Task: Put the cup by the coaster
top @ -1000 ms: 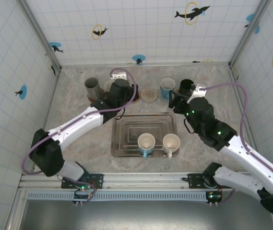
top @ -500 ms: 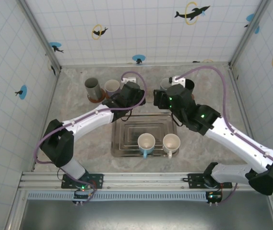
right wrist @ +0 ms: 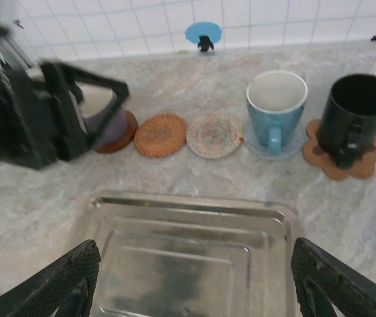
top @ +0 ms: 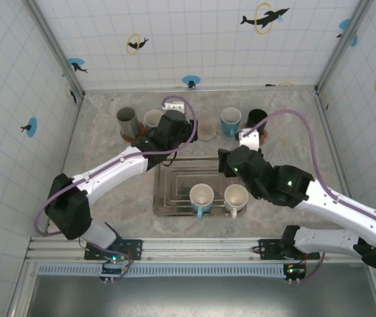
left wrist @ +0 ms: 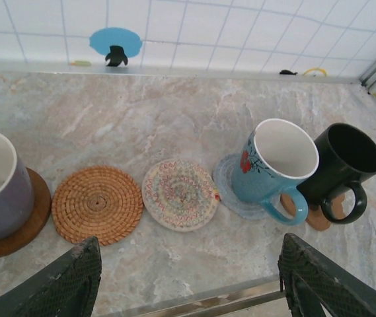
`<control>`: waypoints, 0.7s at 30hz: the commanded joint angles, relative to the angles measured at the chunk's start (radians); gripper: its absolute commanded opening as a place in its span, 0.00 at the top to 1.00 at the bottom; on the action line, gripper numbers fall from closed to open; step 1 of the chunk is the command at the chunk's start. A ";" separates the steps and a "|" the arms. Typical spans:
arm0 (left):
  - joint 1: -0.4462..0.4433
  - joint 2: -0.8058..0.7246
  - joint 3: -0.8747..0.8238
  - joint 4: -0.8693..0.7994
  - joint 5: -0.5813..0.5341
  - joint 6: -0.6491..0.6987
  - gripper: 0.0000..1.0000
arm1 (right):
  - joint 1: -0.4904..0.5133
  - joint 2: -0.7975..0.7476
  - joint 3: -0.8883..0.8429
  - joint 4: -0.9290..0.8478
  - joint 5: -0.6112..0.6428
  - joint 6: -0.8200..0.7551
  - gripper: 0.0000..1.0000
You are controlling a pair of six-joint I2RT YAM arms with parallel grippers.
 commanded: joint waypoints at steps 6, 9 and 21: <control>-0.007 -0.137 -0.083 -0.012 -0.065 0.026 0.29 | 0.130 -0.043 -0.076 -0.257 0.007 0.221 0.27; -0.007 -0.184 -0.121 -0.012 -0.090 0.029 0.29 | 0.217 -0.009 -0.068 -0.354 0.040 0.328 0.27; -0.007 -0.225 -0.148 -0.016 -0.113 0.050 0.29 | 0.359 0.019 -0.237 -0.400 -0.098 0.632 0.24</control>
